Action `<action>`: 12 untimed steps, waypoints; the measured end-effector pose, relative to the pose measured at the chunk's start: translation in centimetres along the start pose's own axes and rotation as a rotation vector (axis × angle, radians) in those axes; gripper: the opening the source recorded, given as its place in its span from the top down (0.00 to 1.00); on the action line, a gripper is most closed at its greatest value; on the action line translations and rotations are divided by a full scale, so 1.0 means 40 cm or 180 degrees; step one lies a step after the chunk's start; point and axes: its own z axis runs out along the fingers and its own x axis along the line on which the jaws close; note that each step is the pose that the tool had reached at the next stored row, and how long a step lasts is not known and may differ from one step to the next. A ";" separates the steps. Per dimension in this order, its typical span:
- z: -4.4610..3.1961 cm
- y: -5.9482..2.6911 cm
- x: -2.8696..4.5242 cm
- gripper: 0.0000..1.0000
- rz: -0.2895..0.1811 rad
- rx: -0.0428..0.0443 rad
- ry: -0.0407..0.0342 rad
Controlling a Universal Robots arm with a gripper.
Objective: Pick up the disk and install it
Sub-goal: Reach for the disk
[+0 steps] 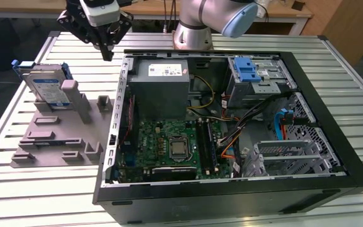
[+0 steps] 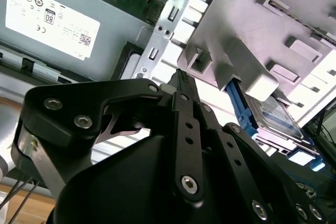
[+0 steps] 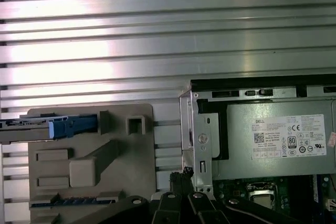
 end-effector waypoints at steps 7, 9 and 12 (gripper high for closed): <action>0.001 0.011 0.064 0.89 0.0000 0.0000 0.0000; 0.001 0.016 0.087 0.89 0.0000 0.0000 0.0000; 0.004 0.027 0.123 0.89 0.0000 0.0000 0.0000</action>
